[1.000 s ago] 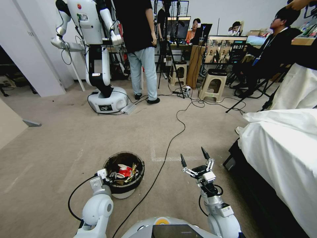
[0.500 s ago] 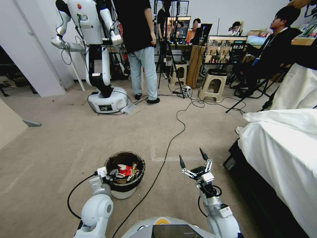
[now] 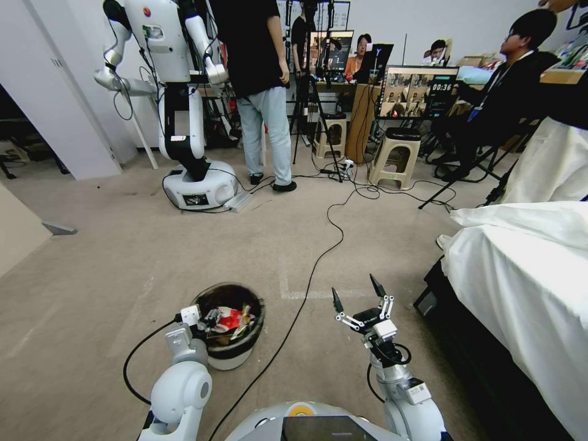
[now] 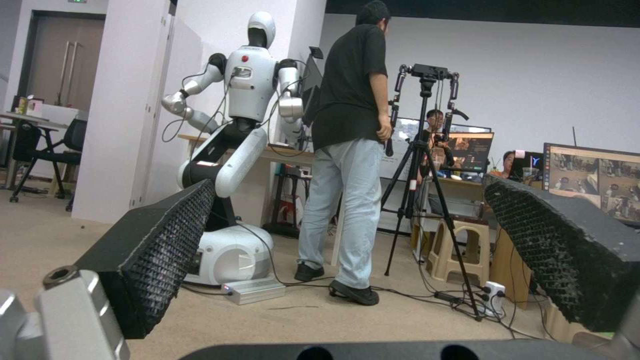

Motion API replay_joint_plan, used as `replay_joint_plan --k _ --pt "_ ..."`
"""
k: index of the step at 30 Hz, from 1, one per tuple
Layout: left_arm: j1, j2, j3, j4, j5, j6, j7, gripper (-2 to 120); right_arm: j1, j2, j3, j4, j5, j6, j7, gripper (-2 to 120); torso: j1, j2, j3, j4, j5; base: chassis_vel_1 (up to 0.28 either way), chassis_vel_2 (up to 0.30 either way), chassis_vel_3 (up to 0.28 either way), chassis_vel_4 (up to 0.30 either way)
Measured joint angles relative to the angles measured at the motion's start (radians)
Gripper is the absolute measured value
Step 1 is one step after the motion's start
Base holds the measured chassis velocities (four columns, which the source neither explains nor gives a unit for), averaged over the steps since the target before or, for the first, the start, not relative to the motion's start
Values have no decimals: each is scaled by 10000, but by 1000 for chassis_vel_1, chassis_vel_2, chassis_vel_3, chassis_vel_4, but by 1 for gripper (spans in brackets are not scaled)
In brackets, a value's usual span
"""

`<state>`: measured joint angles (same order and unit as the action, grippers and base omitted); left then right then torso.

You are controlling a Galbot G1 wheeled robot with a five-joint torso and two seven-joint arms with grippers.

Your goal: Pick up the trash bin, then pick up the garbage from the floor and place it into the trash bin.

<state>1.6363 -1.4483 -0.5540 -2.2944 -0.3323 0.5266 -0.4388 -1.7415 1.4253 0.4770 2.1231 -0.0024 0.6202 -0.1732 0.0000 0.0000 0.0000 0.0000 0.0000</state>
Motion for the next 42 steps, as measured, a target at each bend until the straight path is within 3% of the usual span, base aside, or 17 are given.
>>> replay_joint_plan --k 11,16,19,21,23,25,26,27,32,42 --pt "294 -41 288 -648 1033 -424 238 68 31 37 18 -3 4 4 1 100 0 0 0 0 1 0 0 0 0" --pt "495 -3 554 -684 2250 -1996 1332 69 54 93 21 -10 -8 6 176 100 0 0 0 -1 0 0 0 0 0" --pt "566 15 648 -628 2618 -2393 1681 72 76 132 9 -7 -69 -10 470 100 0 0 0 -1 0 0 0 0 0" --pt "718 46 818 -384 3391 -3216 2469 77 86 201 -26 35 -195 -101 852 100 0 1 0 0 0 0 0 0 0" --pt "754 46 864 -264 3642 -3482 2681 80 82 224 -35 42 -245 -115 919 100 0 0 0 0 0 0 0 0 0" --pt "854 18 989 154 4300 -4462 3300 91 49 331 -125 59 -399 -174 1143 100 0 1 0 -1 0 0 0 0 0" --pt "854 18 989 154 4300 -4462 3300 91 49 331 -125 59 -399 -174 1143 100 0 1 0 -1 0 0 0 0 0" --pt "892 -9 1029 425 4610 -5105 3507 97 31 386 -190 70 -480 -220 1265 100 0 0 0 -1 -1 0 0 0 0" --pt "1023 -26 1115 806 4890 -6074 3596 100 36 484 -342 71 -728 -410 1639 100 0 0 0 0 0 0 0 0 0" --pt "1020 -28 1078 1316 4972 -7004 3550 100 30 570 -436 72 -1034 -818 2172 100 0 0 0 0 0 0 0 0 0"
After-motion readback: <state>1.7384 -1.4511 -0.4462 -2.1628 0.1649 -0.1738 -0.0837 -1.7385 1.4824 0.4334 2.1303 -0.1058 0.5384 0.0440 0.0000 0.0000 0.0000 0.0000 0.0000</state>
